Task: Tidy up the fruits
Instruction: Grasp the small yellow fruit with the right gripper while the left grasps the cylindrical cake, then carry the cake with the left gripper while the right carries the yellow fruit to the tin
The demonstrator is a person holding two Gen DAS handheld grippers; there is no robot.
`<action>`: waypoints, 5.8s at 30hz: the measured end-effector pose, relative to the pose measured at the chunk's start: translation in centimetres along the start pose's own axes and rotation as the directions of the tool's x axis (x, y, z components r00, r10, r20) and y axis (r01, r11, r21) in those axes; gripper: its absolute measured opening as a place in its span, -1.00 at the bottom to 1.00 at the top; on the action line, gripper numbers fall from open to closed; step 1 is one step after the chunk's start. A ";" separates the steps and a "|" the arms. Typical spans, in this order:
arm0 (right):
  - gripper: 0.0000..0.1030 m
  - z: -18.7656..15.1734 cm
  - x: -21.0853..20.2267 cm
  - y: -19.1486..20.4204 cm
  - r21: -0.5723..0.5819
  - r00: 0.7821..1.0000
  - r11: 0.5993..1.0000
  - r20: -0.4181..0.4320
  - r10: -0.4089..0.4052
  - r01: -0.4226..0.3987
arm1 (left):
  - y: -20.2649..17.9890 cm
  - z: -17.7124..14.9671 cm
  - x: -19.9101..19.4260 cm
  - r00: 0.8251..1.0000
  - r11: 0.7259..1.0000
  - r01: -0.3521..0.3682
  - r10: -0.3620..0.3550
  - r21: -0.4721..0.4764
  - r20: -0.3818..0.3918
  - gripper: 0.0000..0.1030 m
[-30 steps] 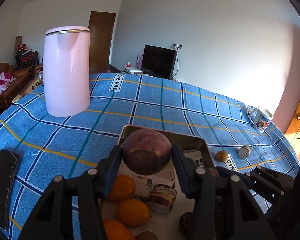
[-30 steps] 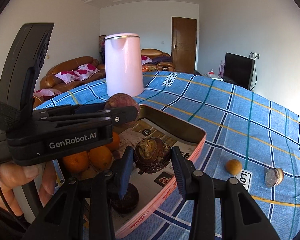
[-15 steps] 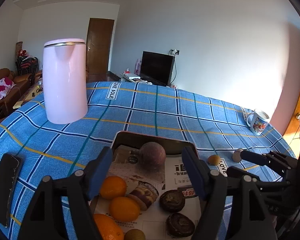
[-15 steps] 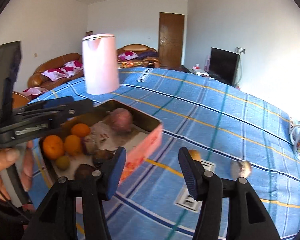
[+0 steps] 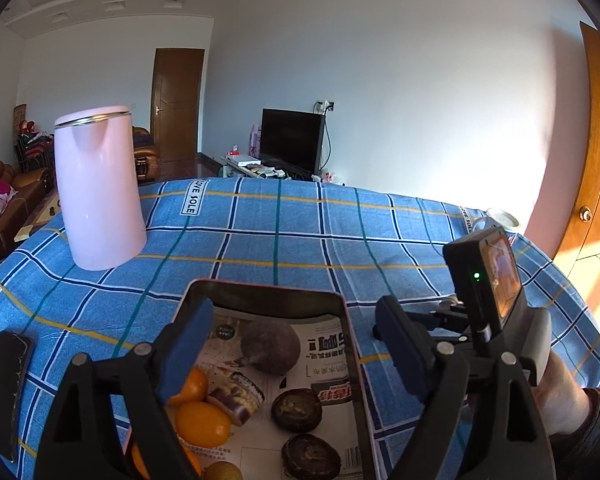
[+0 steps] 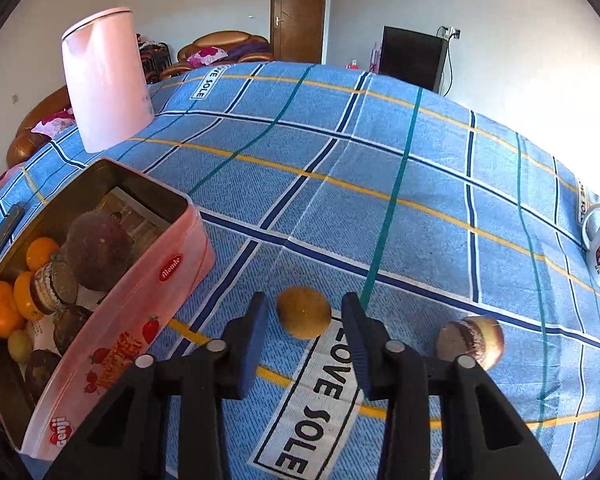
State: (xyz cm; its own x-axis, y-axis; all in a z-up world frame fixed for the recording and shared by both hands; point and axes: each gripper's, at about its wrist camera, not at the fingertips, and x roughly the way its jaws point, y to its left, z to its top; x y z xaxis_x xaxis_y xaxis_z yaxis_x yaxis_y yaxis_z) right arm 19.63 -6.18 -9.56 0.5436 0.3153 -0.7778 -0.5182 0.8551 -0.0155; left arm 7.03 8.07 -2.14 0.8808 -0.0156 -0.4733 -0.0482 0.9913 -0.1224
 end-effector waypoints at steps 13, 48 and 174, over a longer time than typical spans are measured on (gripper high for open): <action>-0.44 -4.3 -7.9 -8.2 0.184 0.969 0.977 0.199 -0.148 0.111 | -7.9 1.1 4.2 0.991 0.988 0.102 -0.090 0.114 -0.103 0.66; -0.44 -7.2 -9.2 -15.6 0.347 0.960 0.934 0.223 -0.167 0.081 | -17.6 -1.3 14.5 0.922 0.959 0.265 -0.222 0.102 -0.318 -0.15; -0.44 -4.8 -14.8 4.3 -0.066 0.830 0.987 0.536 0.157 -0.144 | -1.5 -3.3 -3.5 0.993 0.997 -0.038 0.031 0.067 0.111 -0.15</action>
State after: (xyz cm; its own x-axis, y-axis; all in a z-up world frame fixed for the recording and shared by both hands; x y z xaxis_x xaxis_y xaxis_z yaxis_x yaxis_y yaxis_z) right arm 6.18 -9.16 -1.11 0.7233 0.6163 -0.3114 -0.6338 0.7716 0.0549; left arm 2.45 6.19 -3.15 0.9256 0.0294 -0.3773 -0.0504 0.9977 -0.0459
